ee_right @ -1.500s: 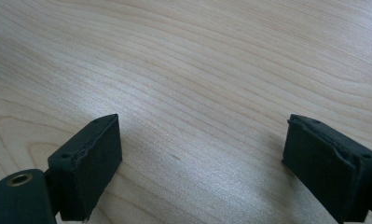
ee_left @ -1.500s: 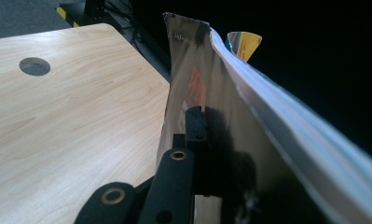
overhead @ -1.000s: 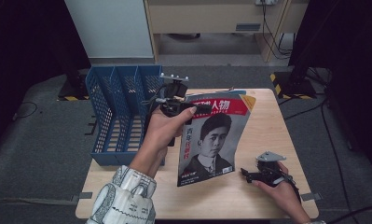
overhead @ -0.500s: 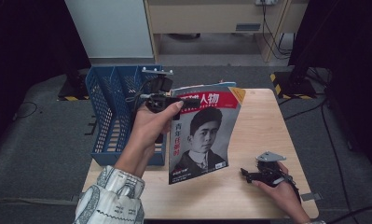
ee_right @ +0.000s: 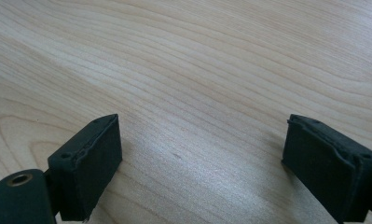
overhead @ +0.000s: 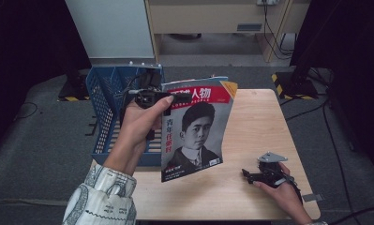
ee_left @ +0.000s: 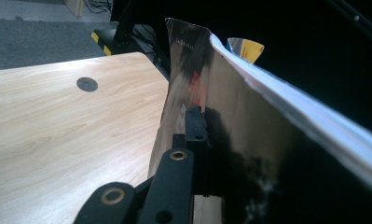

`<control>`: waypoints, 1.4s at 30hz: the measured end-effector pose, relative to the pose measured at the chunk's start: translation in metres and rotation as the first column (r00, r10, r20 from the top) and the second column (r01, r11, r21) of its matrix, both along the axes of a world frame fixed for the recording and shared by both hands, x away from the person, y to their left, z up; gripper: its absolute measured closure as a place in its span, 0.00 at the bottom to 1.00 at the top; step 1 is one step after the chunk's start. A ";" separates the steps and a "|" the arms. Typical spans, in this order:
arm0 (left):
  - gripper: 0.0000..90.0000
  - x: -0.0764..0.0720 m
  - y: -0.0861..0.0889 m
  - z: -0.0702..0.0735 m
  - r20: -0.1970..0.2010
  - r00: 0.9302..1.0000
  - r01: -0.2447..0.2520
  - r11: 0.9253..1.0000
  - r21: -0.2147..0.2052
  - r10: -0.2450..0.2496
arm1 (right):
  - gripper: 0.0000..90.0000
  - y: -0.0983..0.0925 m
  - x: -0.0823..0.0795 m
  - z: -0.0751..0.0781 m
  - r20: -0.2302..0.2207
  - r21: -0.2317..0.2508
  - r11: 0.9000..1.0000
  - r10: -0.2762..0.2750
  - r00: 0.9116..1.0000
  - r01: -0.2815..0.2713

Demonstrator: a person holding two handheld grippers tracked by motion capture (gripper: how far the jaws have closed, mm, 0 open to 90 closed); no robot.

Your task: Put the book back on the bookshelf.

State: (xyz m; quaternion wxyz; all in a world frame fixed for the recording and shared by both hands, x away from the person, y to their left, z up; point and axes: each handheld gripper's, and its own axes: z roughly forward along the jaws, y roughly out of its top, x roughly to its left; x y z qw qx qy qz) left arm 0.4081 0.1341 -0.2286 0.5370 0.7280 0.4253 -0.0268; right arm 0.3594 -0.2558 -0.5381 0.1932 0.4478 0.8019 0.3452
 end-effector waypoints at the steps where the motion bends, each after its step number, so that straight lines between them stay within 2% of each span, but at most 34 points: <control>1: 0.96 0.000 0.002 0.001 -0.003 1.000 -0.003 1.000 -0.004 0.003 | 0.13 0.000 0.000 0.000 0.000 0.000 1.000 0.000 1.000 0.000; 4: 0.96 0.001 0.009 0.002 -0.008 1.000 -0.015 1.000 -0.009 0.015 | 0.13 0.000 0.000 0.000 0.000 0.000 1.000 0.000 1.000 0.000; 8: 0.96 0.001 0.016 0.003 0.001 1.000 -0.031 0.999 0.007 0.031 | 0.13 0.000 0.000 0.000 0.000 0.000 1.000 0.000 1.000 0.000; 17: 0.96 0.003 0.033 -0.003 -0.009 0.999 -0.054 0.999 0.003 0.054 | 0.13 0.000 0.000 0.000 0.000 0.000 1.000 0.000 1.000 0.000; 23: 0.96 0.003 0.048 -0.004 -0.008 0.998 -0.068 0.997 -0.027 0.068 | 0.13 0.000 0.000 0.000 -0.001 0.000 1.000 0.000 1.000 0.000; 33: 0.96 0.000 0.067 -0.005 -0.006 0.995 -0.095 0.995 -0.027 0.095 | 0.13 0.000 0.000 0.000 -0.001 0.000 1.000 0.000 1.000 0.000; 38: 0.96 0.001 0.086 -0.003 -0.008 0.993 -0.116 0.992 -0.052 0.116 | 0.13 0.000 0.000 0.000 -0.003 0.004 1.000 -0.002 1.000 0.002; 42: 0.96 -0.001 0.093 -0.001 -0.001 0.991 -0.133 0.990 -0.043 0.133 | 0.13 0.000 0.000 0.000 -0.003 0.003 1.000 -0.001 1.000 0.001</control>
